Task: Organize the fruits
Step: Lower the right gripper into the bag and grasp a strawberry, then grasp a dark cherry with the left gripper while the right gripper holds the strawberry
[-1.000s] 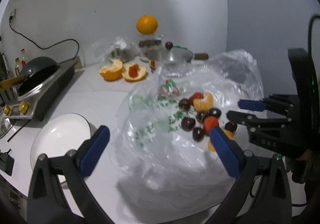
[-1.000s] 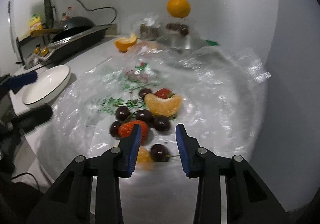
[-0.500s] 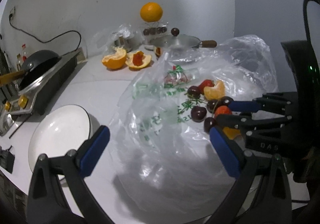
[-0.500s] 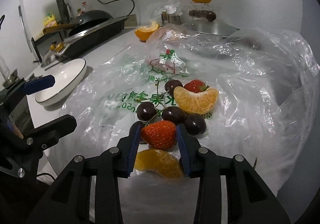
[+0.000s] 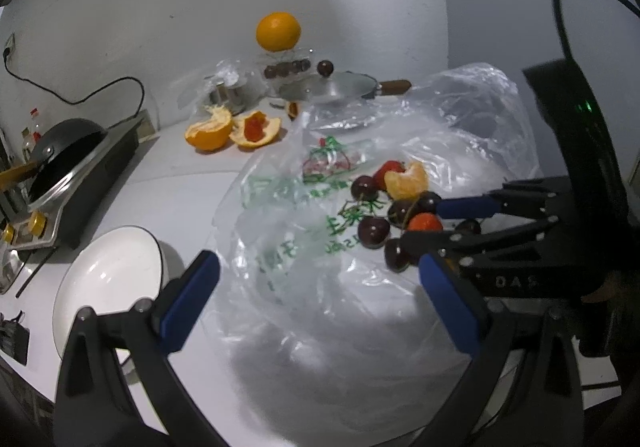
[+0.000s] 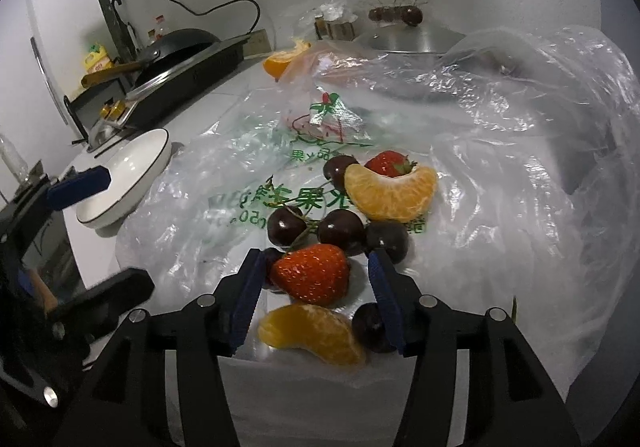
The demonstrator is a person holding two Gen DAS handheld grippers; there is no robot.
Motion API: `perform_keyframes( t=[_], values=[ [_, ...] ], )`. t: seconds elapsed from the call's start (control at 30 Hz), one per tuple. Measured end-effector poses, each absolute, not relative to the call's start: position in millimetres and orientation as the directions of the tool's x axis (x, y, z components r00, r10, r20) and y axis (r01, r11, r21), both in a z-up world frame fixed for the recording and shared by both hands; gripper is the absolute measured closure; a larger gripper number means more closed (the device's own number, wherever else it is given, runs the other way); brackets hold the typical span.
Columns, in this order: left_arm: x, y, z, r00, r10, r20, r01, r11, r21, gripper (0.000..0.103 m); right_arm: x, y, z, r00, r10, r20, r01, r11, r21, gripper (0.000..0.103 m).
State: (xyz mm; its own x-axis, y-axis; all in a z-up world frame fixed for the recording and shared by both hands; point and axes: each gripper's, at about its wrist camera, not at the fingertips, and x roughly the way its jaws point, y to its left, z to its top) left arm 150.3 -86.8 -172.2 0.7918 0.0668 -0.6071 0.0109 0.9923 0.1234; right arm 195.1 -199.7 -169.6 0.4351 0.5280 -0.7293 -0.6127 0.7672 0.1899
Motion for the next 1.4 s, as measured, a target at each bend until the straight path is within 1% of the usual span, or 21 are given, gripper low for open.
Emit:
perform_keyframes(
  t=[0.33, 0.47, 0.5, 0.6, 0.77, 0.87, 0.97, 1.03, 1.1, 1.2, 1.33, 1.4],
  values=[
    [146.4, -86.6, -163.1, 0.81, 0.083, -0.58, 0.014, 0.987, 0.16, 0.002, 188.4, -200.9, -170.4, 0.444, 0.519, -0.73, -0.633, 0.758, 0.154, 0.047],
    [146.0, -81.1, -154.2, 0.822, 0.096, -0.562, 0.005, 0.985, 0.175, 0.003, 188.1, -196.0, -171.1, 0.45, 0.514, -0.73, -0.643, 0.754, 0.135, 0.054],
    [146.5, -80.3, -153.2, 0.822, 0.098, -0.561, 0.002, 0.985, 0.175, 0.003, 188.8, -194.6, -171.1, 0.449, 0.516, -0.729, -0.647, 0.751, 0.132, 0.06],
    [148.4, -80.4, -153.8, 0.818, 0.093, -0.568, 0.008, 0.985, 0.174, 0.003, 190.0, -193.4, -170.3, 0.443, 0.528, -0.724, -0.659, 0.74, 0.137, 0.061],
    [156.7, -95.8, -164.2, 0.799, 0.069, -0.597, 0.062, 0.979, 0.196, 0.003, 185.5, -203.7, -162.9, 0.449, 0.551, -0.703, -0.663, 0.733, 0.151, 0.061],
    [161.6, -107.5, -170.2, 0.794, 0.055, -0.605, 0.104, 0.969, 0.224, 0.012, 182.2, -213.0, -155.0, 0.463, 0.56, -0.687, -0.655, 0.738, 0.161, 0.061],
    [166.9, -115.9, -175.2, 0.79, 0.028, -0.612, 0.14, 0.964, 0.225, 0.013, 179.0, -224.0, -146.4, 0.485, 0.566, -0.666, -0.645, 0.746, 0.165, 0.061],
    [174.0, -121.5, -180.6, 0.774, 0.02, -0.632, 0.158, 0.962, 0.224, 0.018, 177.6, -229.9, -140.8, 0.501, 0.567, -0.654, -0.64, 0.751, 0.161, 0.061],
    [182.7, -125.7, -187.9, 0.742, 0.008, -0.67, 0.176, 0.962, 0.207, 0.034, 177.0, -234.7, -135.7, 0.516, 0.565, -0.644, -0.636, 0.756, 0.155, 0.061],
    [195.0, -127.5, -197.1, 0.699, -0.036, -0.714, 0.197, 0.97, 0.143, 0.045, 176.4, -239.2, -132.3, 0.533, 0.562, -0.632, -0.629, 0.763, 0.149, 0.061],
    [203.7, -129.1, -203.8, 0.677, -0.046, -0.735, 0.199, 0.972, 0.123, 0.048, 177.7, -245.4, -132.7, 0.541, 0.556, -0.631, -0.616, 0.773, 0.153, 0.061],
    [206.8, -128.3, -207.0, 0.662, -0.064, -0.746, 0.204, 0.974, 0.097, 0.055, 178.7, -247.5, -134.3, 0.542, 0.552, -0.634, -0.61, 0.777, 0.155, 0.061]
  ],
)
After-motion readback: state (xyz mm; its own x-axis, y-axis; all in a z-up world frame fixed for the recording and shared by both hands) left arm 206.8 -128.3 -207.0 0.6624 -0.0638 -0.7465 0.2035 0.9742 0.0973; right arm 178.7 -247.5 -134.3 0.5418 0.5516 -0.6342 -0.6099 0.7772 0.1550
